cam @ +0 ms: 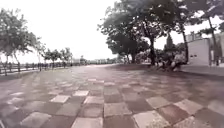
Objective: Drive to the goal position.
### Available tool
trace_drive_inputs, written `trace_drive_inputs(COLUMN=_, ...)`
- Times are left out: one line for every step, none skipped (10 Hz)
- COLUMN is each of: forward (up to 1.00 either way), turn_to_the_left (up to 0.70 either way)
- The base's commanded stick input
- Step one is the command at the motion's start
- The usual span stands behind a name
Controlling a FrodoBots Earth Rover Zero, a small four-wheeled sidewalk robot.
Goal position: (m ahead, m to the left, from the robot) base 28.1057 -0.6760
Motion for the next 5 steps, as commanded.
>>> trace_drive_inputs(forward=1.00, turn_to_the_left=0.00)
trace_drive_inputs(forward=1.00, turn_to_the_left=0.00)
trace_drive_inputs(forward=1.00, turn_to_the_left=0.00)
trace_drive_inputs(forward=1.00, turn_to_the_left=0.00)
trace_drive_inputs(forward=1.00, turn_to_the_left=0.00)
